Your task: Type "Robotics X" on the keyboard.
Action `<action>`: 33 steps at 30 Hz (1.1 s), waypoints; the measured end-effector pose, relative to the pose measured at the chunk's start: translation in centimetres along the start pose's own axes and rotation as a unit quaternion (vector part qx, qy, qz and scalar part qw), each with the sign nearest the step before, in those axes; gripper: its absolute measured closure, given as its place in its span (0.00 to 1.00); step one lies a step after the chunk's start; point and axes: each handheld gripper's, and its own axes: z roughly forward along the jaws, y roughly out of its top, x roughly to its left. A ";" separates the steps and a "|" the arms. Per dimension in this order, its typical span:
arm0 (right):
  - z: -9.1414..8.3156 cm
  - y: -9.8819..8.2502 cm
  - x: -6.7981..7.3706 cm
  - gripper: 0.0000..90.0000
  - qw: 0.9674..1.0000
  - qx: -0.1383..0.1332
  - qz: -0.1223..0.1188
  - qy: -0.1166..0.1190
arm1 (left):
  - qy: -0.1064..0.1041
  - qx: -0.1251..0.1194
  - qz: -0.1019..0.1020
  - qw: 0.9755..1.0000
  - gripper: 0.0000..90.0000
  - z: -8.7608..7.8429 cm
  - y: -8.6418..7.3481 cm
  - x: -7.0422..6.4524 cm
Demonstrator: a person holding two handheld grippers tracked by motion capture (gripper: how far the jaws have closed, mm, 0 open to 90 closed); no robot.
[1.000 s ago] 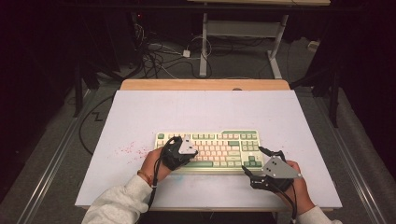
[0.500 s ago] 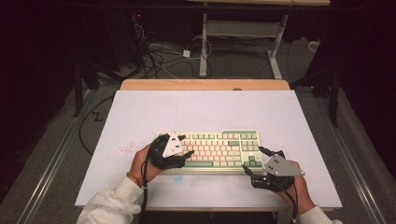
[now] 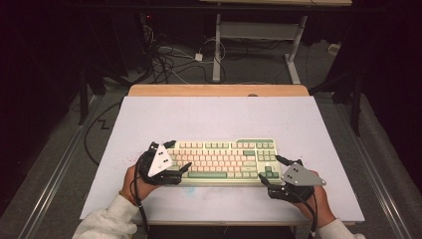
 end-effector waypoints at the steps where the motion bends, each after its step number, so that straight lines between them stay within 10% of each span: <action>1: 0.1 0.1 0.0 0.26 1.000 0.001 0.003 0.000 | 0.005 0.003 -0.003 1.000 0.20 -0.3 -0.3 0.2; 14: 1.6 2.5 -0.6 0.38 1.000 -0.001 0.007 0.024 | 0.042 0.030 -0.026 0.998 0.20 -3.7 -4.8 0.3; 33: 7.2 5.6 0.5 0.89 0.993 0.057 -0.009 0.104 | 0.035 0.048 -0.041 0.997 0.20 -4.2 -6.3 -0.1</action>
